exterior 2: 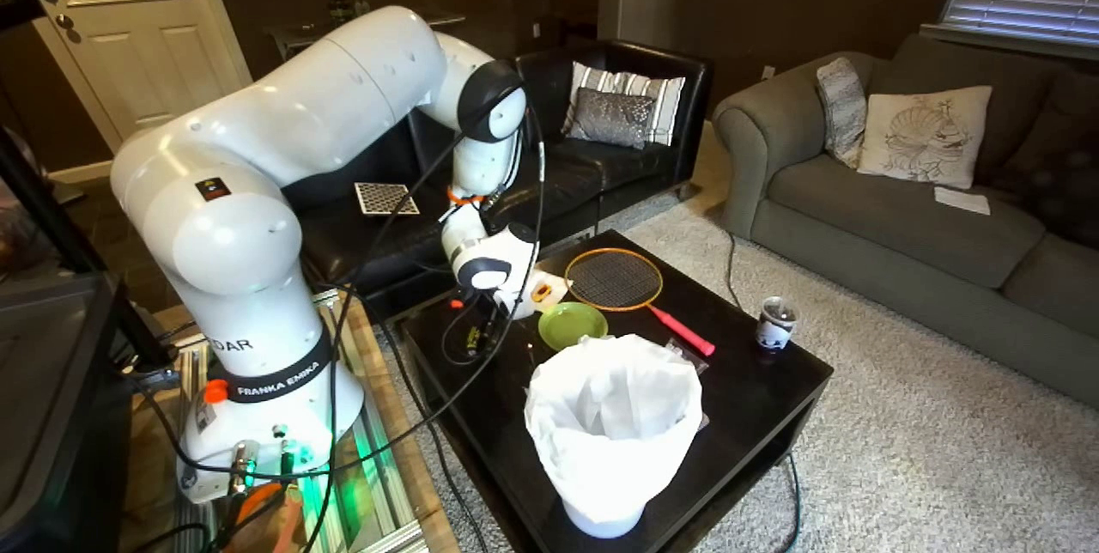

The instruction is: Turn the toy car to the right

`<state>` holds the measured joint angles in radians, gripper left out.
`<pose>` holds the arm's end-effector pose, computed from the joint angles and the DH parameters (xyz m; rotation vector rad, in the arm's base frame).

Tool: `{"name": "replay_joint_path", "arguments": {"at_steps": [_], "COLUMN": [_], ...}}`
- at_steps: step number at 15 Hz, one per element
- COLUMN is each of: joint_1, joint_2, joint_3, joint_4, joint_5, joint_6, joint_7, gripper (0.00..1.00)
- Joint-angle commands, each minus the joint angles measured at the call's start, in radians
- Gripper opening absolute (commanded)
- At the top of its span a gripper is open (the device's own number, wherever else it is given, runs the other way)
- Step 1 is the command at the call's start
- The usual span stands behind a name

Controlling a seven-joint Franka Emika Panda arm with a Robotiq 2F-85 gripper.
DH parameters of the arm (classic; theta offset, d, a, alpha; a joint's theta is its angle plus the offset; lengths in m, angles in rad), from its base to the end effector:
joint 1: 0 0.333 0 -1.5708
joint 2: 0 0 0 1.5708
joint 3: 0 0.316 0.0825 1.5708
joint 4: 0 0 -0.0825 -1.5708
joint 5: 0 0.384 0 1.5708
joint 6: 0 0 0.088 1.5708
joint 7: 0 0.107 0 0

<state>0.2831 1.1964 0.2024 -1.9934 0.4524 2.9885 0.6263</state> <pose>0.4007 0.2110 -0.1322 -2.8462 1.0472 0.4618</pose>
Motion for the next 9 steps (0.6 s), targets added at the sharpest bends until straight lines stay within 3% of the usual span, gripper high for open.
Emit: {"name": "replay_joint_path", "arguments": {"at_steps": [1, 6, 9], "joint_1": [-0.002, -0.023, -0.096], "joint_2": [0.004, 0.026, 0.053], "joint_3": [-0.002, 0.014, 0.084], "joint_4": [0.007, 0.002, -0.006], "joint_5": [0.012, 0.071, 0.121], "joint_6": [0.005, 0.104, 0.198], "joint_7": [0.005, 0.081, 0.120], "gripper": [0.32, 0.32, 0.32]}}
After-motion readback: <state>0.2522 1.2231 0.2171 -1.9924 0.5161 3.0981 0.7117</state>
